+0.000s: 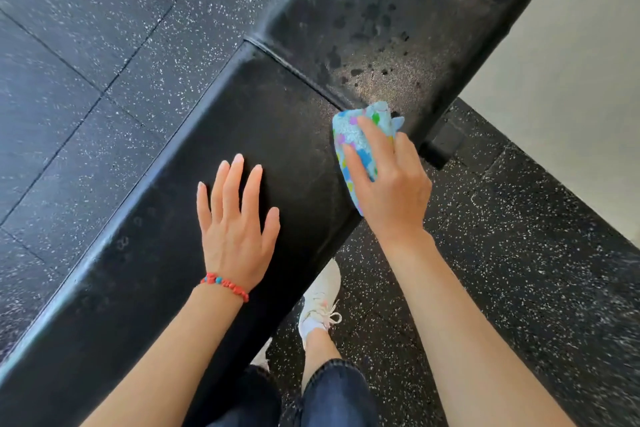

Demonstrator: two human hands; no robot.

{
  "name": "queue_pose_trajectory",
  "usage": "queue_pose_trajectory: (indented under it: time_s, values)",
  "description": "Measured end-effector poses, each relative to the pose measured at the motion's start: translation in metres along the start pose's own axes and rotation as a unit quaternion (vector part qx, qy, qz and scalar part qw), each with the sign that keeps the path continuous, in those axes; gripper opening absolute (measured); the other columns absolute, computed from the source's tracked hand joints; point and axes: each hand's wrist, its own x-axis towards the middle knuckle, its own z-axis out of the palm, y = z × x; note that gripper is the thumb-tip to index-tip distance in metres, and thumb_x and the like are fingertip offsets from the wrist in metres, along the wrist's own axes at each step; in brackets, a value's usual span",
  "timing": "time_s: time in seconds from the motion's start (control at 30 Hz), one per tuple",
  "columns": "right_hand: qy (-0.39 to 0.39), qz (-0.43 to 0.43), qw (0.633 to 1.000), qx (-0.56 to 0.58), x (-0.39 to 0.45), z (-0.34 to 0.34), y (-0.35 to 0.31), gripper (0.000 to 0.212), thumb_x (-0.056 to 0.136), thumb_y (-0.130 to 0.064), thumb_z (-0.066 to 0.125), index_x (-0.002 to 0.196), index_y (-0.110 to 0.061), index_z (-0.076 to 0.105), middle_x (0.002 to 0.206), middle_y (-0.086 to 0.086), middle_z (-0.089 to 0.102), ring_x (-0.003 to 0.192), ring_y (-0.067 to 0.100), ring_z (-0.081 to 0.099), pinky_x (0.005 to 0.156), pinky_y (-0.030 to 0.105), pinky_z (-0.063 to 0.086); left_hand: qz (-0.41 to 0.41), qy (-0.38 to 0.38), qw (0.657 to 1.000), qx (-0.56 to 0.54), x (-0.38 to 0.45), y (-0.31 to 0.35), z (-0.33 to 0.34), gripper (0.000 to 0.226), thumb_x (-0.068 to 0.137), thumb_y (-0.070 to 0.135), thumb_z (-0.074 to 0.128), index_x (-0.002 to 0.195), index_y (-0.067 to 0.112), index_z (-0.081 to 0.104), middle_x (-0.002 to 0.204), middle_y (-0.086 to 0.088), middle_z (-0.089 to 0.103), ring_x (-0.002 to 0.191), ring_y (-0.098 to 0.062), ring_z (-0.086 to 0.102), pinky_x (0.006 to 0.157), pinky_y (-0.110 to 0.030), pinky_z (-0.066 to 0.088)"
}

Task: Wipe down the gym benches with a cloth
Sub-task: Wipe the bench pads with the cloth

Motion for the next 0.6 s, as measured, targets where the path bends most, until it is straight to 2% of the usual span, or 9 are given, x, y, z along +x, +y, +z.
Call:
queue_pose_trajectory:
  time_s: [0.1,0.27,0.4,0.47,0.6]
  values:
    - [0.0,-0.013,1.0,0.008,0.014,-0.017,0.021,0.03,0.089,-0.032,0.056,0.112,-0.015,0.065,0.078,0.012,0.059,0.067,0.026,0.056,0.056,0.033,0.049,0.011,0.013,1.0,-0.013,0.021,0.02,0.001,0.052,0.088,0.03,0.041,0.134,0.007,0.04,0.143,-0.021,0.038,0.135,-0.033,0.026,0.111,-0.053,0.014]
    - [-0.07,0.037,0.997,0.004,0.043,-0.014,0.048,0.04,0.086,-0.036,0.051,0.119,-0.017,0.061,0.092,0.017,0.061,0.08,0.034,0.06,0.062,0.039,0.051,0.011,0.021,1.0,-0.012,0.063,0.035,0.005,0.055,0.089,0.031,0.041,0.136,0.003,0.042,0.145,-0.022,0.036,0.135,-0.037,0.028,0.109,-0.056,0.016]
    - [-0.088,0.034,0.996,-0.002,0.061,-0.004,0.041,0.041,0.086,-0.039,0.051,0.122,-0.019,0.059,0.097,0.017,0.061,0.085,0.034,0.059,0.064,0.039,0.049,0.008,0.008,1.0,-0.003,0.086,0.027,0.009,0.057,0.091,0.034,0.038,0.139,0.003,0.039,0.147,-0.021,0.033,0.136,-0.038,0.027,0.109,-0.057,0.014]
    - [-0.096,0.031,0.995,0.0,0.08,0.004,0.03,0.04,0.088,-0.037,0.053,0.125,-0.021,0.056,0.106,0.016,0.059,0.092,0.033,0.057,0.069,0.039,0.048,0.011,-0.002,1.0,0.002,0.09,0.022,0.012,0.057,0.091,0.035,0.036,0.14,0.005,0.039,0.147,-0.02,0.033,0.137,-0.037,0.026,0.11,-0.057,0.015]
    - [-0.125,0.026,0.991,-0.026,0.122,0.025,0.008,0.042,0.093,-0.041,0.046,0.133,-0.027,0.046,0.12,0.01,0.055,0.105,0.023,0.053,0.079,0.034,0.044,0.012,-0.003,1.0,0.013,0.088,0.018,0.016,0.056,0.092,0.036,0.035,0.14,0.006,0.038,0.148,-0.017,0.034,0.137,-0.034,0.026,0.11,-0.056,0.015]
